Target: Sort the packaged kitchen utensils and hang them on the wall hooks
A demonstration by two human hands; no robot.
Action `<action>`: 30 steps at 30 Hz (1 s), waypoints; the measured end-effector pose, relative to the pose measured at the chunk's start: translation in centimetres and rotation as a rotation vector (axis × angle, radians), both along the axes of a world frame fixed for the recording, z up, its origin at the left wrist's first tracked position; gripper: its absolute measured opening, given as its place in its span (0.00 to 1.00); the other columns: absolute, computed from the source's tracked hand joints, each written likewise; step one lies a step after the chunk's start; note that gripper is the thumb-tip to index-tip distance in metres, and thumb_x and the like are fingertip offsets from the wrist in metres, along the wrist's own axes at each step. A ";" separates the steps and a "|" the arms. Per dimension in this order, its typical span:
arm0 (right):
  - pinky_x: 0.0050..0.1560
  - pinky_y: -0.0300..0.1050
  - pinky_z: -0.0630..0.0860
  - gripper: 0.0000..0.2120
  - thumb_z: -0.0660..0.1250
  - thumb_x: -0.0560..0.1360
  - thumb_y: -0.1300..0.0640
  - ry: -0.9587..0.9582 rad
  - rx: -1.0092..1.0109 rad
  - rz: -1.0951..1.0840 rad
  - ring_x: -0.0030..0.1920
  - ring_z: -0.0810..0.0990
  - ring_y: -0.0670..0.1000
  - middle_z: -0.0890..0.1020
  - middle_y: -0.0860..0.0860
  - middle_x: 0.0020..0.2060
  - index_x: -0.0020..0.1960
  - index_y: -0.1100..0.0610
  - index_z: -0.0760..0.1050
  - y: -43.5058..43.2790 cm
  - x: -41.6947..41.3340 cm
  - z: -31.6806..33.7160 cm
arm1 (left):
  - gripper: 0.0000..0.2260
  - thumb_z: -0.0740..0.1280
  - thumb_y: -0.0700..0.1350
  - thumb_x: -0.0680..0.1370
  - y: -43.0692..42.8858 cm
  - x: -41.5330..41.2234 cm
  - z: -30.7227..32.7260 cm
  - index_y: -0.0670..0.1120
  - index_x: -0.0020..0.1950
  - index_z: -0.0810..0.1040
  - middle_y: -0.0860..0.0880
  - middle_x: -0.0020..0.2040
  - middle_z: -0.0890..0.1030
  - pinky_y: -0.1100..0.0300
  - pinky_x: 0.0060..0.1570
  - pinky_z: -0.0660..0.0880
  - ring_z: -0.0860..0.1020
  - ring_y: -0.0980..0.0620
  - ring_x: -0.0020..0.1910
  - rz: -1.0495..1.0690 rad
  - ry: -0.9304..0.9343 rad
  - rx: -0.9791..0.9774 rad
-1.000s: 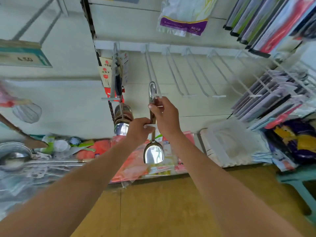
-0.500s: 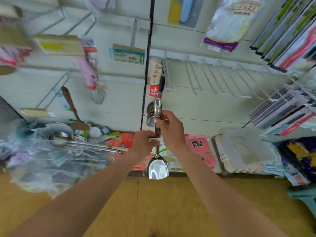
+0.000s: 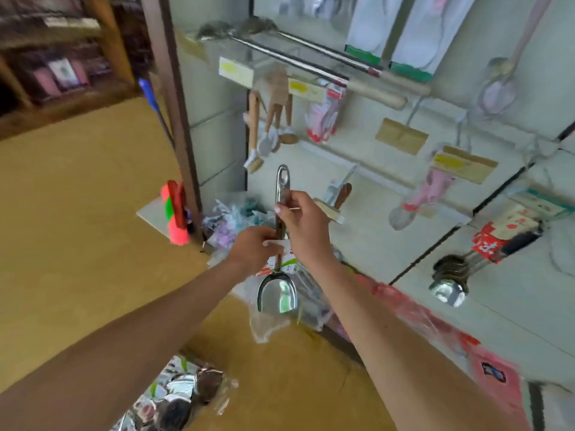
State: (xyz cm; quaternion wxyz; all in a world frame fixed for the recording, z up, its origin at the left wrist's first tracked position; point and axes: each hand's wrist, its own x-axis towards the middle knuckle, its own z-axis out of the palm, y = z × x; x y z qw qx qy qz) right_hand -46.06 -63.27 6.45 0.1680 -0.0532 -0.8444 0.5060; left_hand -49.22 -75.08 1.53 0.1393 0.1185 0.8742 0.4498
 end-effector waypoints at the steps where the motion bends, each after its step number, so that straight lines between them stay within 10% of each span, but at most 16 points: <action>1: 0.44 0.28 0.72 0.08 0.69 0.77 0.57 0.000 0.003 0.036 0.41 0.78 0.37 0.81 0.42 0.41 0.56 0.57 0.78 -2.6 -0.9 0.4 | 0.05 0.72 0.42 0.73 -2.7 -0.6 0.3 0.42 0.40 0.79 0.48 0.34 0.77 0.68 0.28 0.63 0.71 0.54 0.33 0.038 0.004 0.002; 8: 0.42 0.28 0.71 0.07 0.69 0.77 0.59 0.013 0.015 0.248 0.39 0.78 0.34 0.81 0.46 0.41 0.54 0.60 0.78 -17.4 -5.4 2.1 | 0.09 0.72 0.45 0.67 -17.7 -2.8 0.7 0.45 0.31 0.75 0.47 0.30 0.73 0.56 0.36 0.64 0.70 0.49 0.35 0.273 -0.021 0.099; 13: 0.46 0.48 0.76 0.09 0.69 0.76 0.54 -0.027 0.047 0.389 0.43 0.82 0.51 0.84 0.50 0.42 0.53 0.57 0.78 -25.8 -8.2 -1.2 | 0.06 0.72 0.42 0.73 -25.5 -2.9 -1.7 0.42 0.40 0.78 0.45 0.33 0.77 0.59 0.32 0.65 0.71 0.50 0.32 0.445 -0.124 0.088; 30: 0.47 0.52 0.79 0.08 0.69 0.77 0.55 -0.392 0.196 0.884 0.44 0.82 0.52 0.83 0.48 0.44 0.55 0.55 0.80 -42.2 -9.2 -25.8 | 0.03 0.68 0.40 0.74 -37.3 3.1 -25.0 0.42 0.43 0.81 0.40 0.37 0.79 0.52 0.34 0.74 0.75 0.48 0.35 0.913 -0.515 0.184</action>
